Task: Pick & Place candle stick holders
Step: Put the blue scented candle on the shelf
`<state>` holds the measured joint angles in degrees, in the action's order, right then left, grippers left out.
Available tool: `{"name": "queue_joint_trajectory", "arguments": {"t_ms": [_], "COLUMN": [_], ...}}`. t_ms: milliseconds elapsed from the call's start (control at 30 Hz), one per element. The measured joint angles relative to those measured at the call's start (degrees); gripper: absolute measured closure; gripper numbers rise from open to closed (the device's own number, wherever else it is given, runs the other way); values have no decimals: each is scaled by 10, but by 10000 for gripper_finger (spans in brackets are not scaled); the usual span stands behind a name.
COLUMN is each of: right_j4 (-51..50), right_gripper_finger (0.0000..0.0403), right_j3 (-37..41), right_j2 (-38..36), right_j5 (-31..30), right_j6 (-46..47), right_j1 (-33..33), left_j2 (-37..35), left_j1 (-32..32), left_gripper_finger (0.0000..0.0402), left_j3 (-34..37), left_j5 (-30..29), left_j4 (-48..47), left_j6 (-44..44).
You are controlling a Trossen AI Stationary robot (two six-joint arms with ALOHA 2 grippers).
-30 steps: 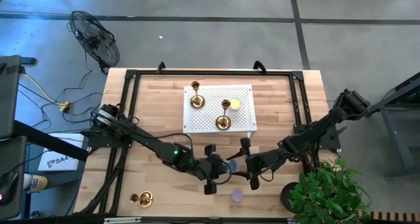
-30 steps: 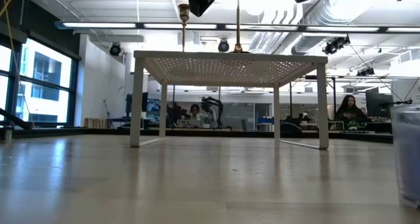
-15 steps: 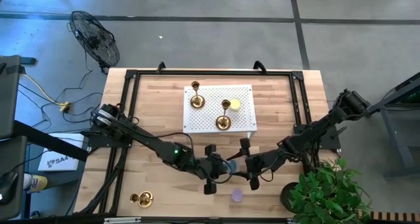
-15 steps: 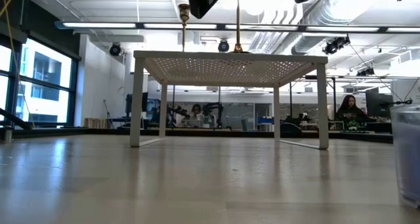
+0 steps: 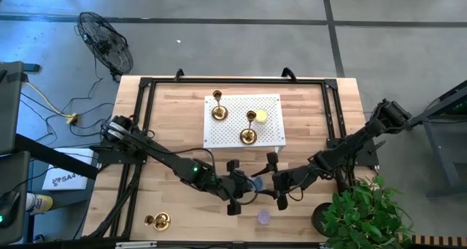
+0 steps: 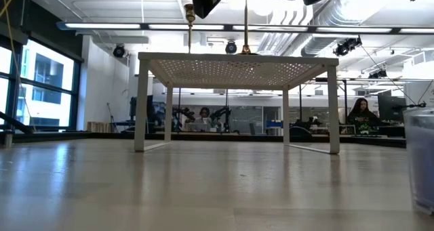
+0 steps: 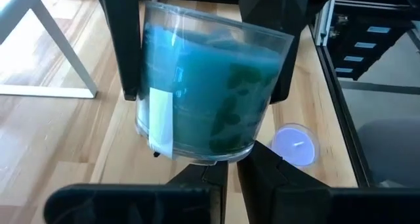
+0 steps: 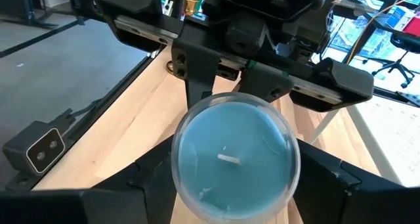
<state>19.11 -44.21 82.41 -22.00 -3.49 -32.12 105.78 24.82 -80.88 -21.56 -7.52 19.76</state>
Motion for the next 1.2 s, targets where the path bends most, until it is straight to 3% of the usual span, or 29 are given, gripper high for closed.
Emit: {"name": "queue_joint_trajectory", "arguments": {"t_ms": [167, 267, 600, 733, 1200], "right_j4": [0, 0, 2, 2, -7], "right_gripper_finger": [173, 173, 173, 173, 173], "right_j3": [0, 0, 0, -1, 0], "right_j2": [0, 0, 0, 0, 1], "right_j5": [0, 1, 10, 16, 15], "right_j6": [0, 0, 1, 2, 4], "right_j1": [0, 0, -1, -1, -1], "left_j2": [0, 0, 0, 0, -2], "left_j1": [0, 0, 0, -2, -2], "left_gripper_finger": [367, 343, 178, 138, 124], "left_j3": [0, 0, -1, -1, -3], "left_j5": [-3, -8, -11, 20, 58], "left_j4": [0, 0, -4, 0, 8], "left_j6": [1, 6, 14, 15, 36]}}
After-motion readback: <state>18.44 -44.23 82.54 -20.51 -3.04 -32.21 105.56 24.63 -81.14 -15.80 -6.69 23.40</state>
